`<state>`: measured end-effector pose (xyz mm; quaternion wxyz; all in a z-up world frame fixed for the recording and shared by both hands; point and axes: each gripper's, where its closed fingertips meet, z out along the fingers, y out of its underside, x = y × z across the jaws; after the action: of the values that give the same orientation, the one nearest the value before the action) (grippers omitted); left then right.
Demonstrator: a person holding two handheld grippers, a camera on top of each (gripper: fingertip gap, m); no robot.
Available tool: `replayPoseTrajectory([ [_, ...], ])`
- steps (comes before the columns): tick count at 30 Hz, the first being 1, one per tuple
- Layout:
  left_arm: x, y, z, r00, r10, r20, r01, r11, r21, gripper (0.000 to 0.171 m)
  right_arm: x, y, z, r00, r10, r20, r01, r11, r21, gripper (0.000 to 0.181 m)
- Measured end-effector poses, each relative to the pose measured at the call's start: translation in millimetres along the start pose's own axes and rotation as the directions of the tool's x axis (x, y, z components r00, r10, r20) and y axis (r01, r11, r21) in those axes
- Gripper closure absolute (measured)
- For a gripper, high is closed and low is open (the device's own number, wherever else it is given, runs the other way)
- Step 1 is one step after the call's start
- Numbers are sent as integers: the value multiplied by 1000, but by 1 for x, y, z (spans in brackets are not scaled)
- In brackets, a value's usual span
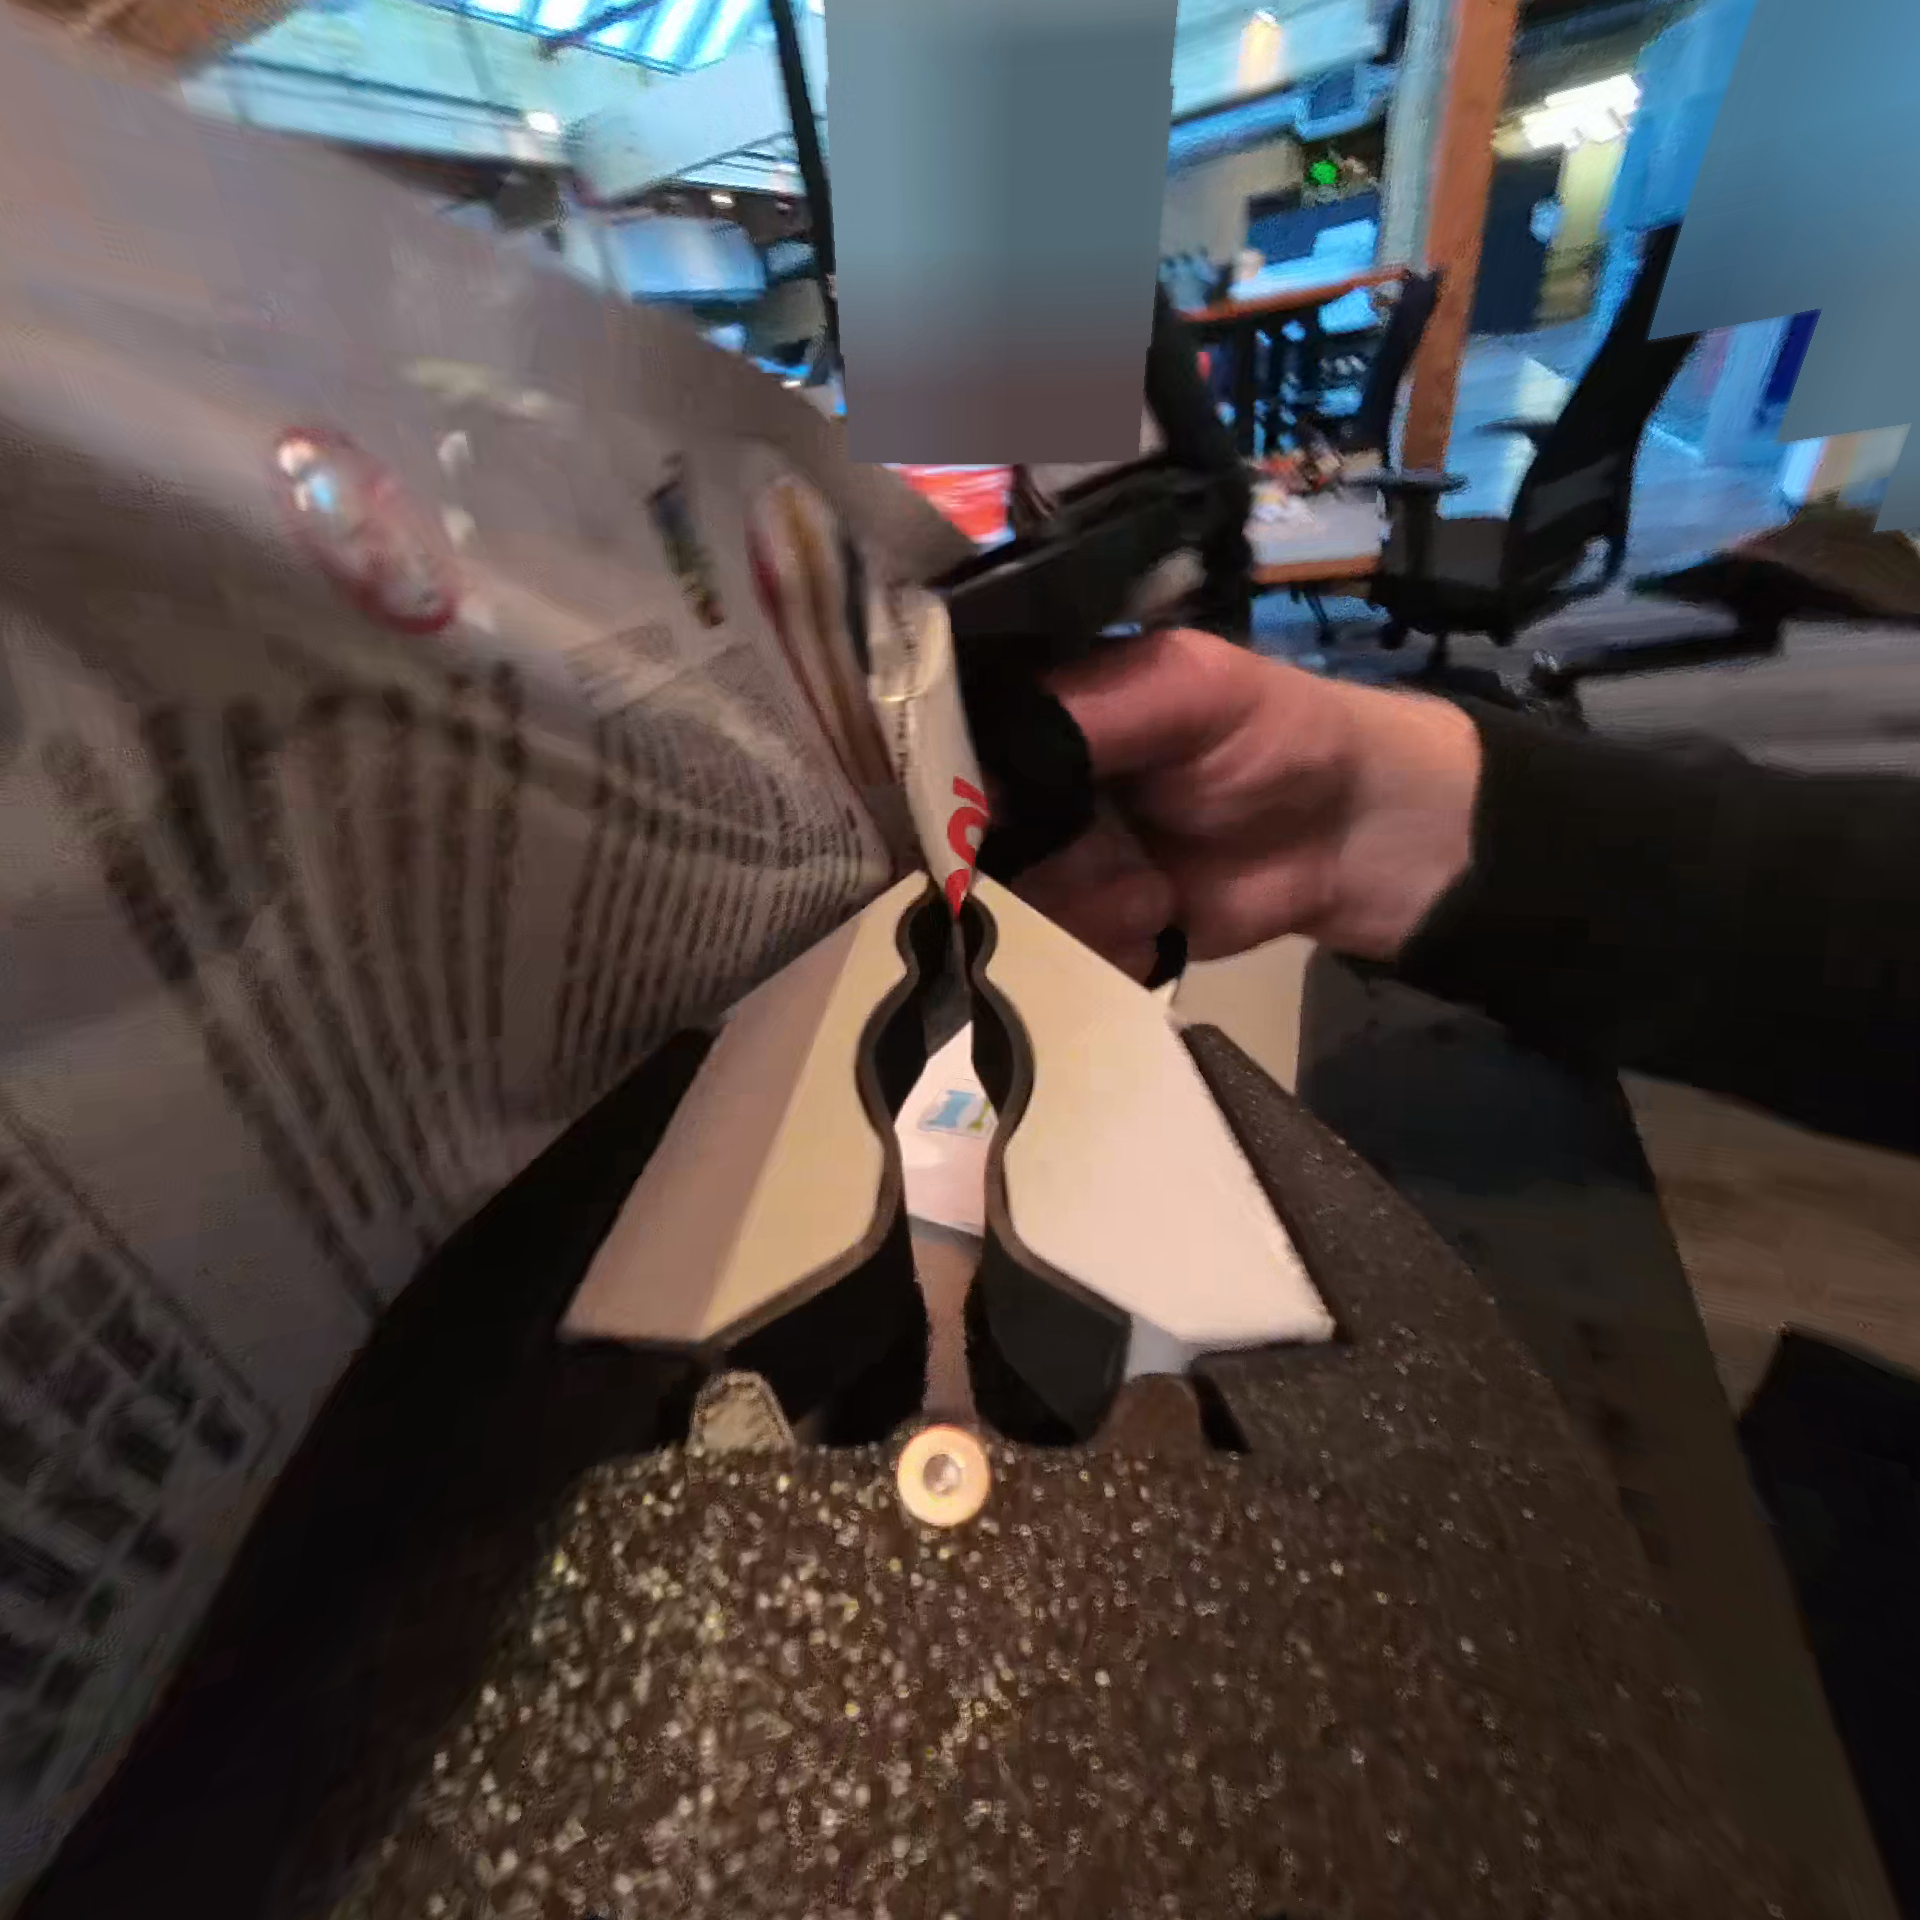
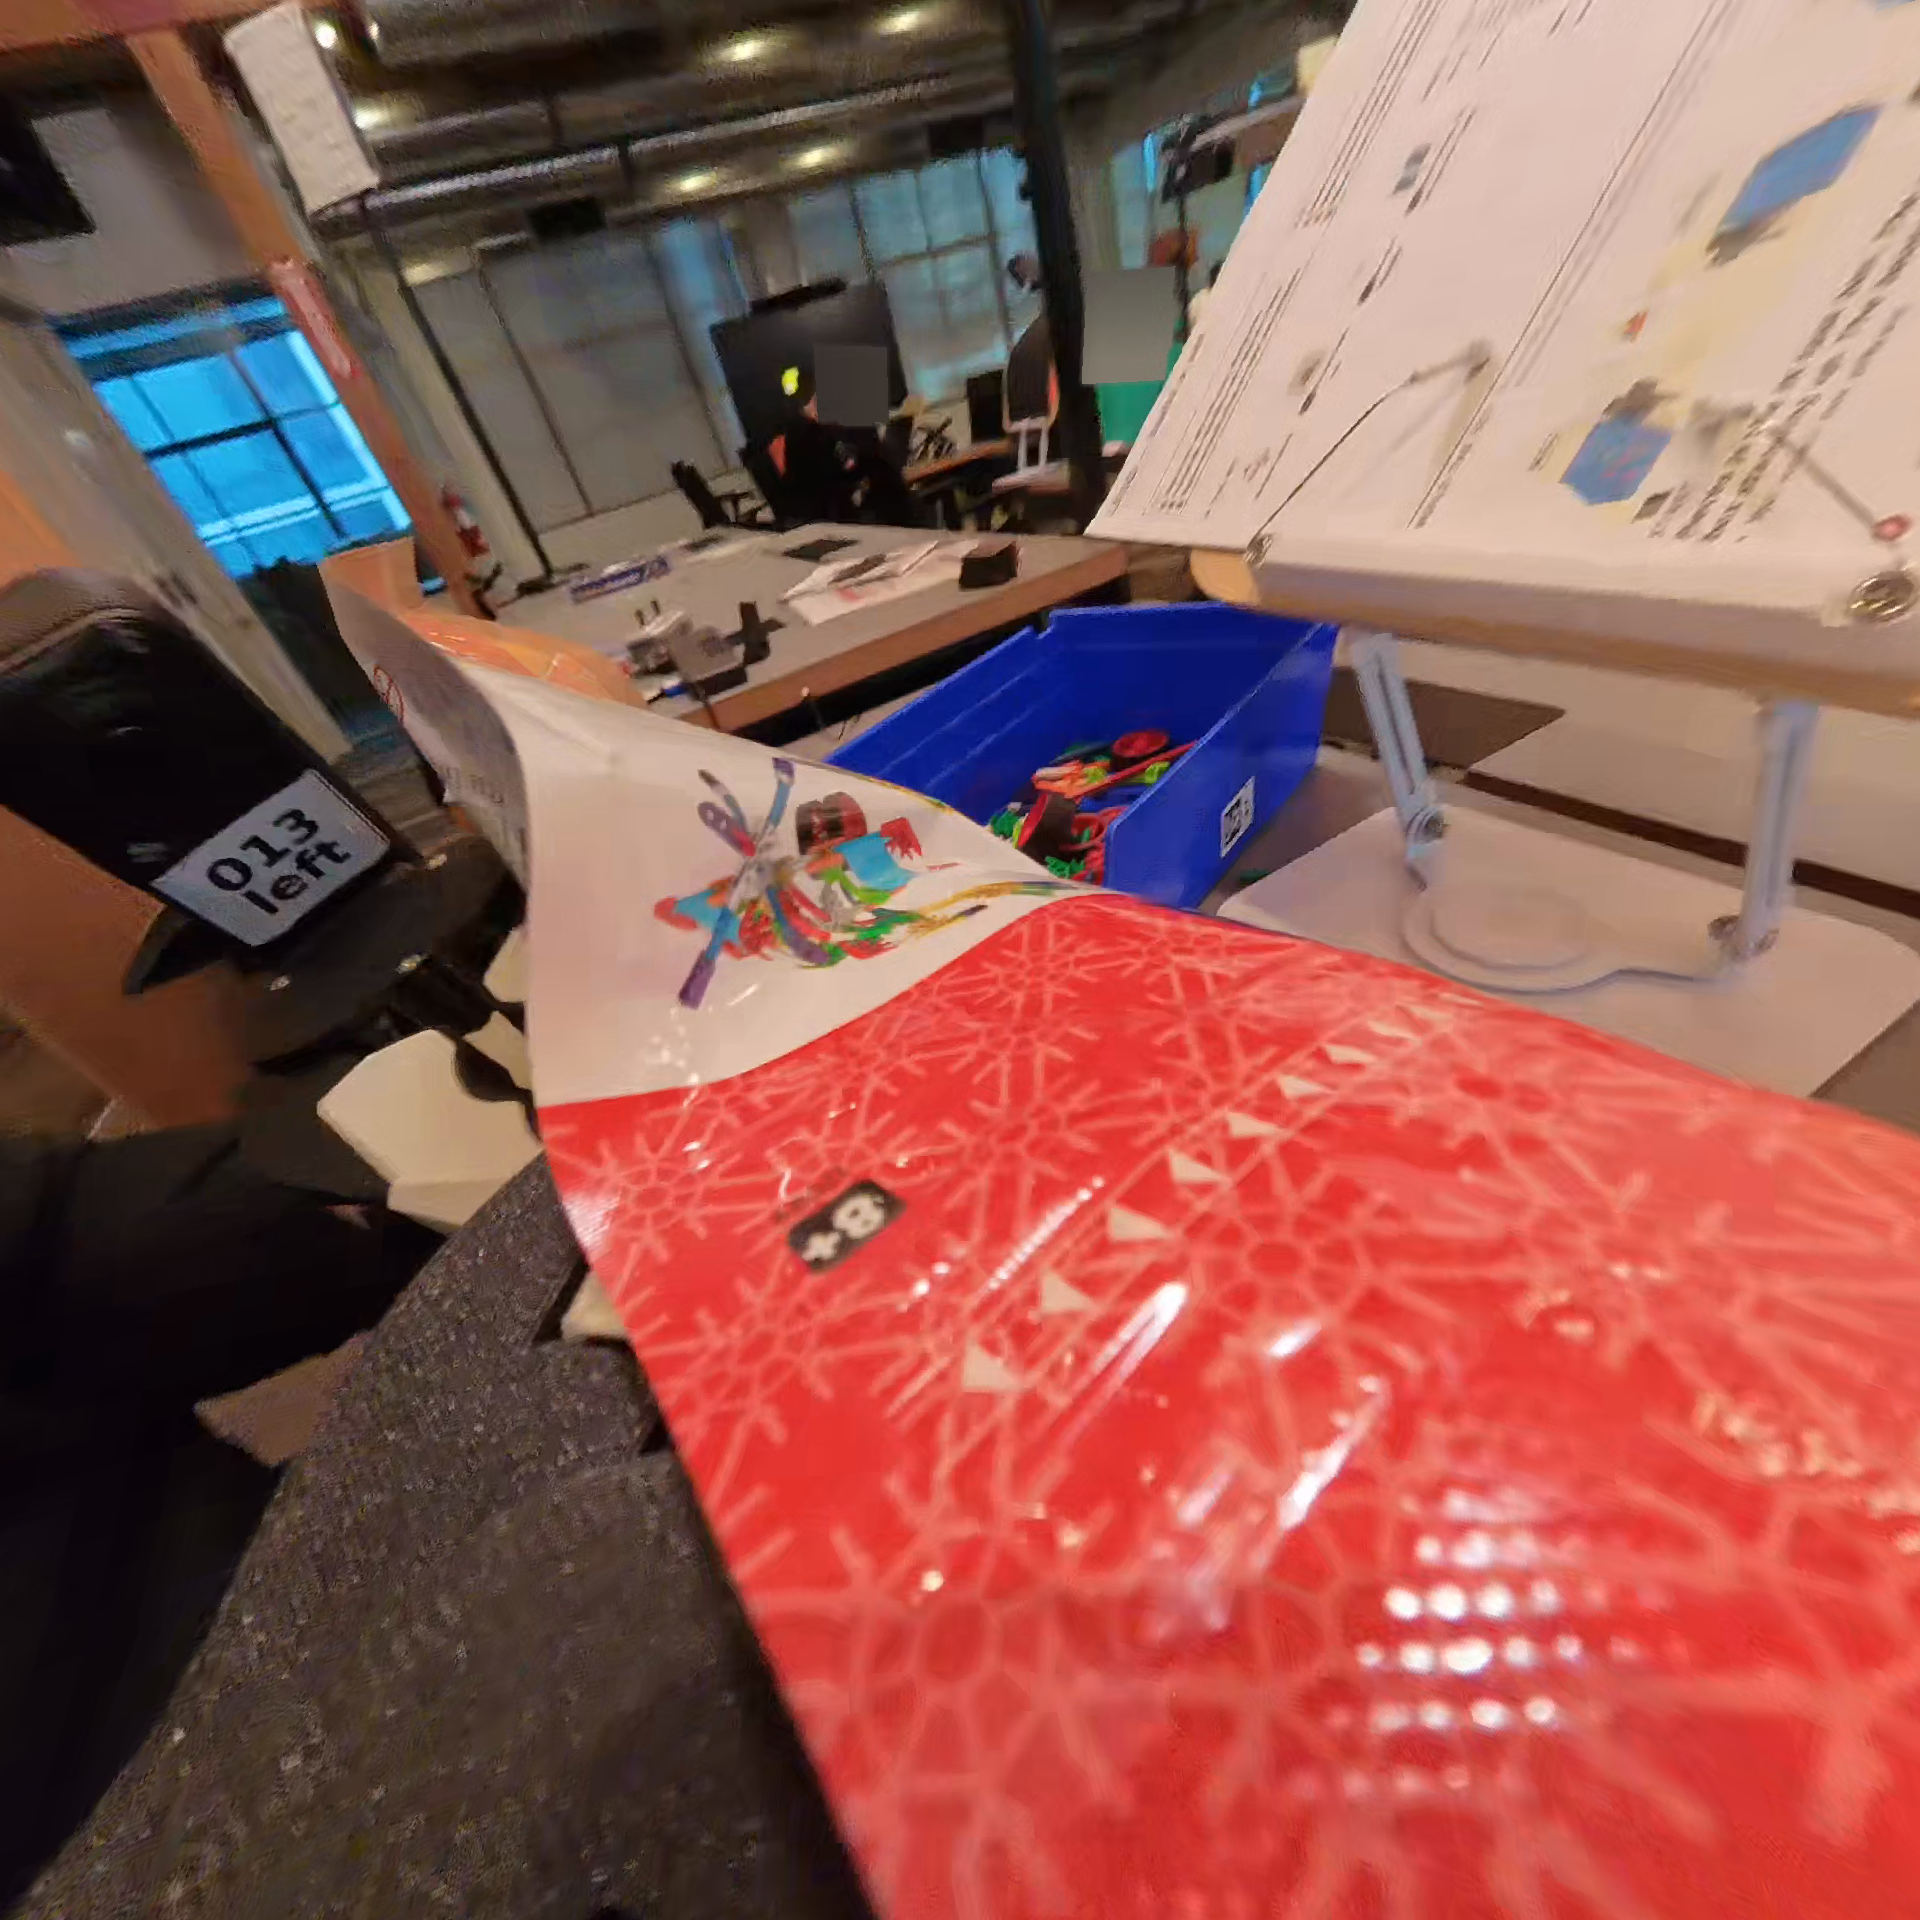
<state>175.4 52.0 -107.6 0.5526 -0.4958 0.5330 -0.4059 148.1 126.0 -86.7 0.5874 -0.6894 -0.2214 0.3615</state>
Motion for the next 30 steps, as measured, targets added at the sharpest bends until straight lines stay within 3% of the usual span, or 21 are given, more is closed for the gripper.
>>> replayPoseTrajectory([
  [1, 7, 0, 0, 998, 56, -29, -56, 998, -3, 171, -2, 2, 1, 1000, -16, 19, 16, 1000, -14, 176],
  [4, 16, -4, -4, 991, 87, -97, -83, 995, 51, 171, -8, -3, 1, 999, -47, 11, 47, 999, 0, 177],
  [7, 16, -8, -3, 990, 115, -76, -108, 990, 89, 171, -15, -11, -3, 998, -57, 22, 56, 996, 64, 171],
  [10, 19, -1, -1, 994, 79, -77, -71, 993, 95, 171, -5, -8, -10, 981, -171, -93, 176, 983, 55, 162],
  [12, 21, 7, 0, 996, 47, -81, -40, 996, 81, 171, 2, -4, -16, 955, -236, -179, 247, 968, 42, 172],
  [18, 15, 8, -10, 1000, -19, -18, 20, 997, 73, 165, -6, -1, -23, 933, -309, -183, 323, 945, 50, 154],
  [19, 13, 7, -15, 999, -33, 4, 32, 996, 78, 164, -7, -1, -24, 940, -300, -162, 312, 949, 49, 157],
  [20, 12, 9, -18, 999, -39, 23, 38, 997, 63, 161, -7, 0, -24, 942, -298, -152, 307, 951, 39, 149],
  [22, 20, 12, -27, 999, -35, 5, 35, 999, 40, 139, -4, 1, -23, 929, -330, -166, 338, 941, 24, 132],
  [24, 26, 15, -36, 1000, -10, 19, 10, 1000, 11, 135, -1, 1, -21, 934, -317, -163, 324, 946, 17, 116],
  [25, 28, 16, -40, 999, 14, 31, -14, 1000, 2, 136, 1, 1, -19, 937, -311, -162, 317, 948, 17, 108],
  [28, 29, 25, -51, 999, 12, 42, -10, 999, -46, 161, -1, 13, -10, 949, -295, -106, 294, 955, -34, 111],
  [30, 28, 25, -59, 999, -20, 44, 22, 999, -39, 160, -5, 18, -5, 938, -331, -98, 326, 943, -68, 115],
])
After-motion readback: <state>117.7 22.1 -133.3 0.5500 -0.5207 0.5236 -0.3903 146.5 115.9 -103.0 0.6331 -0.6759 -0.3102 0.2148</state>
